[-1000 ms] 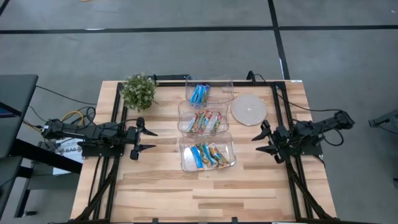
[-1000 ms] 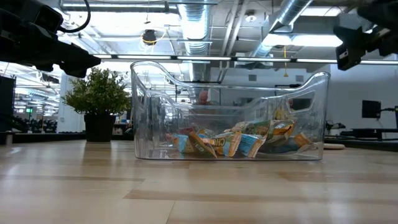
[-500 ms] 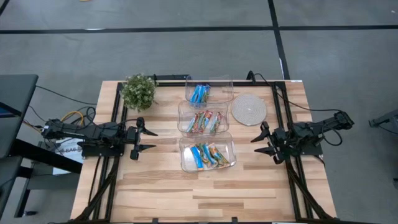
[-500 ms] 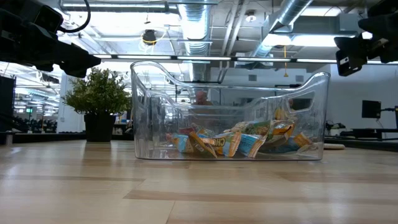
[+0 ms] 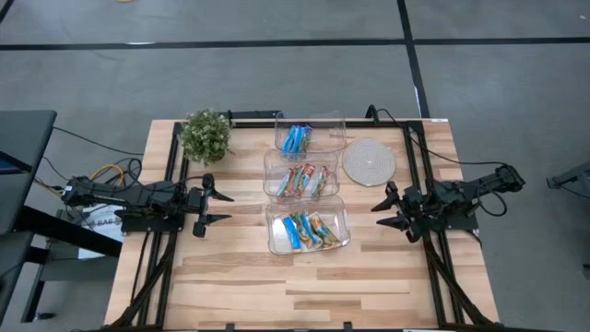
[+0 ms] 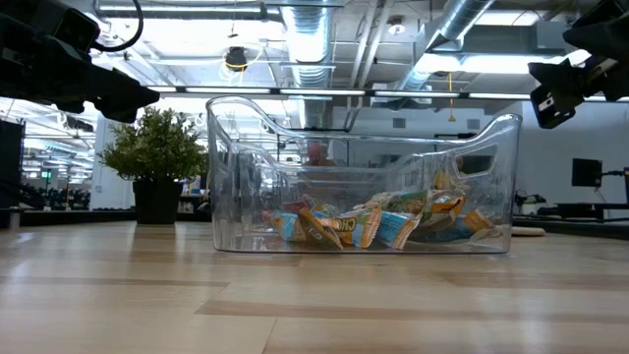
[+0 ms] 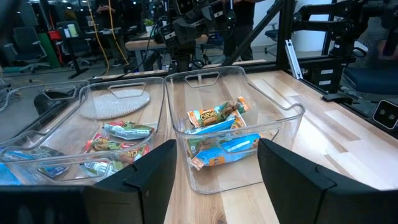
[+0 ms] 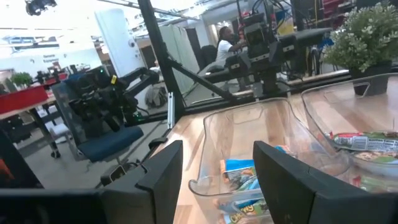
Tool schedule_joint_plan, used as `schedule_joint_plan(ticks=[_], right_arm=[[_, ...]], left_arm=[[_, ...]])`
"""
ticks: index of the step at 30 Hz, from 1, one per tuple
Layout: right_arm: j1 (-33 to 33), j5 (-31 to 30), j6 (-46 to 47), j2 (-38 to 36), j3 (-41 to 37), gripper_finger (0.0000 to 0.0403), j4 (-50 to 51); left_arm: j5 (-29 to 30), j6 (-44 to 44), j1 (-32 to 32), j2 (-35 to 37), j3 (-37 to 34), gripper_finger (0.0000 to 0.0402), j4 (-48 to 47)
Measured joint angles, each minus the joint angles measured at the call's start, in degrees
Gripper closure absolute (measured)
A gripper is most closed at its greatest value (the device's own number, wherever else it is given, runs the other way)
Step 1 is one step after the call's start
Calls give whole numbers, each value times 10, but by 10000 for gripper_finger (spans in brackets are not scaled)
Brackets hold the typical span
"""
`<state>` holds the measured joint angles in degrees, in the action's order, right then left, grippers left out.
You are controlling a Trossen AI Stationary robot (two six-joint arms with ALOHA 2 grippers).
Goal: Pick and place Granola Bars by type
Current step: Return to Home Position
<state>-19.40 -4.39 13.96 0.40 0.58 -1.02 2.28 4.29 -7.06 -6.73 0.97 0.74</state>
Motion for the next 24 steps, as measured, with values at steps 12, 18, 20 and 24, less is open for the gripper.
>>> schedule_joint_plan(ticks=[12, 18, 20, 24], right_arm=[[0, 0, 0, 0, 0, 218, 1], [0, 0, 1, 0, 0, 216, 1], [0, 0, 1, 0, 0, 217, 1], [0, 0, 1, 0, 0, 219, 1]], left_arm=[[0, 0, 0, 0, 0, 182, 0], [0, 0, 0, 0, 0, 182, 0], [0, 0, 0, 0, 0, 182, 0], [0, 0, 0, 0, 0, 182, 0]])
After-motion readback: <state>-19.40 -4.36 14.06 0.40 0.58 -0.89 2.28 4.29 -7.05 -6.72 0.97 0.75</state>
